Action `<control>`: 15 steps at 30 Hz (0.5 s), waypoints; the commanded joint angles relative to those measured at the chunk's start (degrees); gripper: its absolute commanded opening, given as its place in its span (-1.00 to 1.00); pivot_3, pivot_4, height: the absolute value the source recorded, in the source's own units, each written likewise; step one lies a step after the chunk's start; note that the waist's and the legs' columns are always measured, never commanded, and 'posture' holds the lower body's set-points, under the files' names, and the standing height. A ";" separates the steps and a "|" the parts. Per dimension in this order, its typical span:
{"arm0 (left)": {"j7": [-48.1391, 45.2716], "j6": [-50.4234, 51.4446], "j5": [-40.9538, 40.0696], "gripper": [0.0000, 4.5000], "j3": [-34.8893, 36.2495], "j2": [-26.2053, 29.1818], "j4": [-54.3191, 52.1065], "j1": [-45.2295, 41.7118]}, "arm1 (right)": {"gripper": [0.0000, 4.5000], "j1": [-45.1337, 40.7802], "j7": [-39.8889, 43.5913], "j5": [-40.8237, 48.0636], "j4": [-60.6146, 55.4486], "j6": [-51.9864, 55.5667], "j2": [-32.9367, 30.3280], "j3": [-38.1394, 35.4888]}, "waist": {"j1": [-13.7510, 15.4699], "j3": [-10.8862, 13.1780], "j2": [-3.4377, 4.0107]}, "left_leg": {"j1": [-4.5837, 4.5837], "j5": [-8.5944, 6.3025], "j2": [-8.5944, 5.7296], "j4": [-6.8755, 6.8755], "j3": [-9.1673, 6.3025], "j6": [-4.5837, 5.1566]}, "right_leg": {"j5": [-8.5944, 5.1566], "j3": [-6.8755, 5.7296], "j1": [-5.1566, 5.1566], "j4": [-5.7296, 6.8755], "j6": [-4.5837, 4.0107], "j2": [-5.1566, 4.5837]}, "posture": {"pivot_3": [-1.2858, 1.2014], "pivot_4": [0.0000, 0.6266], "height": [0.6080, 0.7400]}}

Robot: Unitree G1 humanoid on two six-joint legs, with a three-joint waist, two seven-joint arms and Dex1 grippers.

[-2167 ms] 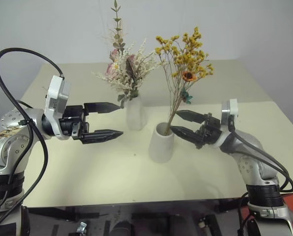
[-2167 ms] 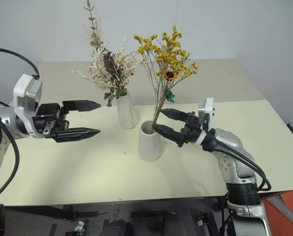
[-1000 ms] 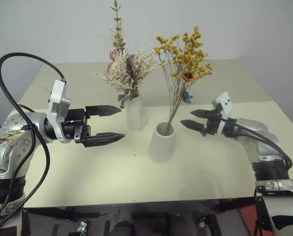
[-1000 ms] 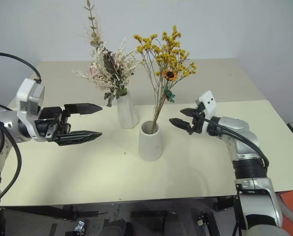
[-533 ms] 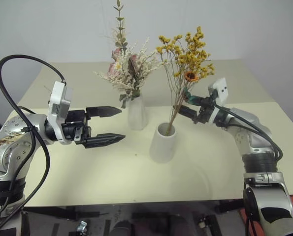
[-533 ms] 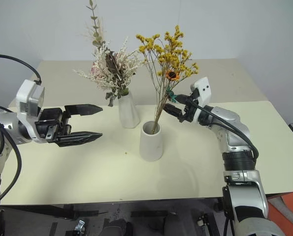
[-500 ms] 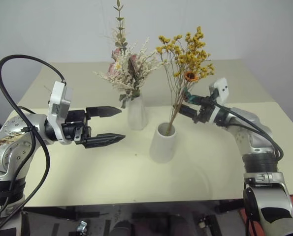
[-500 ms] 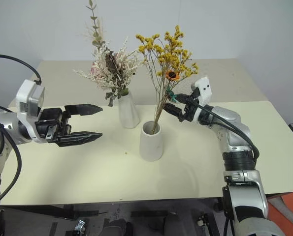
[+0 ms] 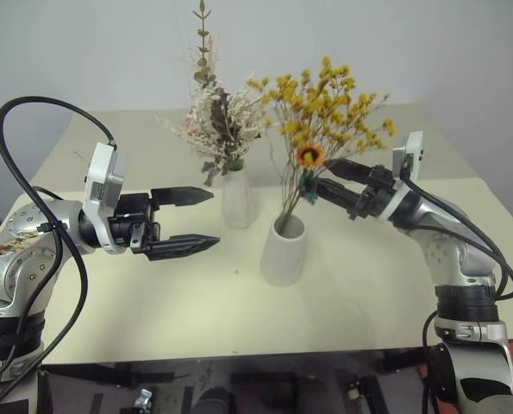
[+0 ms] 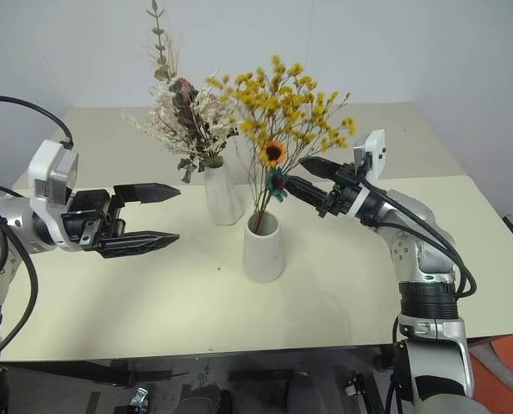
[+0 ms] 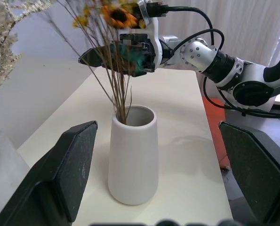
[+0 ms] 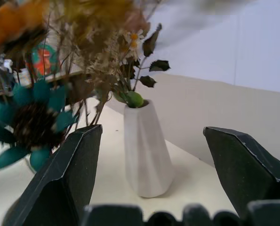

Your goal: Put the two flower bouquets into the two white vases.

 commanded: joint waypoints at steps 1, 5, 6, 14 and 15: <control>-0.24 -0.48 -0.14 1.00 0.60 0.56 -0.77 -0.80 | 0.85 0.56 1.60 1.44 -2.83 -1.11 -1.26 -1.52 | 0.05 0.00 0.00 | 0.00 0.00 0.00 0.00 0.00 0.00 | 0.00 0.00 0.00 0.00 0.00 0.00 | 0.03 -0.52 1.00; -0.18 -0.49 -0.13 1.00 0.59 0.54 -0.86 -0.73 | 0.85 1.55 2.00 0.25 -2.76 -2.18 -1.98 -1.05 | 0.08 0.00 0.00 | 0.00 0.00 0.00 0.00 0.00 0.00 | 0.00 0.00 0.02 -0.01 0.00 0.00 | 0.03 -0.52 1.00; -0.20 -0.51 -0.11 1.00 0.58 0.53 -0.84 -0.71 | 0.85 1.60 1.84 -0.20 -2.26 -2.37 -2.10 -0.90 | 0.08 0.00 0.00 | -0.01 0.00 0.00 0.00 0.00 0.00 | 0.00 0.00 0.02 -0.01 0.00 0.00 | 0.03 -0.52 1.00; -0.27 -0.66 -0.03 1.00 0.50 0.39 -0.75 -0.64 | 0.85 0.65 -2.42 -4.72 0.28 -2.74 -2.27 0.51 | 0.05 0.00 0.00 | 0.02 0.00 0.00 0.00 0.02 0.00 | 0.00 0.01 0.02 -0.02 0.00 0.00 | 0.03 -0.52 1.00; -0.25 -0.64 -0.03 1.00 0.49 0.37 -0.73 -0.66 | 0.85 0.28 -3.87 -5.89 0.86 -2.70 -2.20 0.74 | 0.04 0.00 0.00 | 0.02 0.00 0.00 0.00 0.02 0.00 | 0.00 0.01 0.02 -0.02 0.00 0.00 | 0.03 -0.52 1.00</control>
